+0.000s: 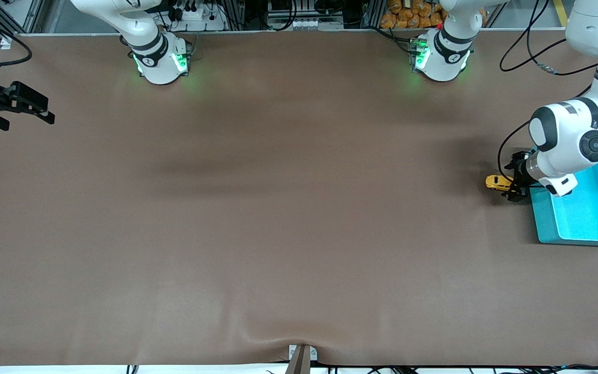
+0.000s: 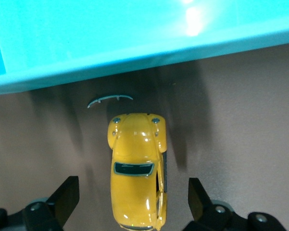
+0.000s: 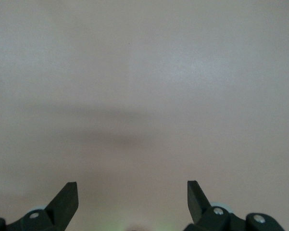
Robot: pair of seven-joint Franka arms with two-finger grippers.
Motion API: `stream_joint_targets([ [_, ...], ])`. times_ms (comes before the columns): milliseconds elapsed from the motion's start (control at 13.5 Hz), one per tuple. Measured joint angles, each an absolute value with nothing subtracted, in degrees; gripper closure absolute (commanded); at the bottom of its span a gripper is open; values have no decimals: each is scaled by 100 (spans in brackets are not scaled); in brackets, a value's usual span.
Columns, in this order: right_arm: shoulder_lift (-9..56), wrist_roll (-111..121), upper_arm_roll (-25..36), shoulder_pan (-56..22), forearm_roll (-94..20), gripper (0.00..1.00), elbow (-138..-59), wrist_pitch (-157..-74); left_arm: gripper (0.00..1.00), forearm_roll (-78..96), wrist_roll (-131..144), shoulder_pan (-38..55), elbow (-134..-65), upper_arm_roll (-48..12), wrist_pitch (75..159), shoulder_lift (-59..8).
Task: Wind and store yellow beetle car
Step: 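Lower the left gripper and close it on the yellow car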
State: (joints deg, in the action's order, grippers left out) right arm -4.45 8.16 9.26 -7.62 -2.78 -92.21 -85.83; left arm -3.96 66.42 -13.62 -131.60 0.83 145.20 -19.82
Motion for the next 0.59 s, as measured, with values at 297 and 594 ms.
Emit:
stream_joint_targets([
  [297, -445, 833, 911, -747, -278, 0, -9226, -8679, 61, -410, 6637, -1362, -13205, 81, 14583, -1982],
  [594, -445, 833, 903, -744, -278, 0, -9228, -8683, 81, -420, 6631, -1355, -13199, 76, 14662, -1967],
])
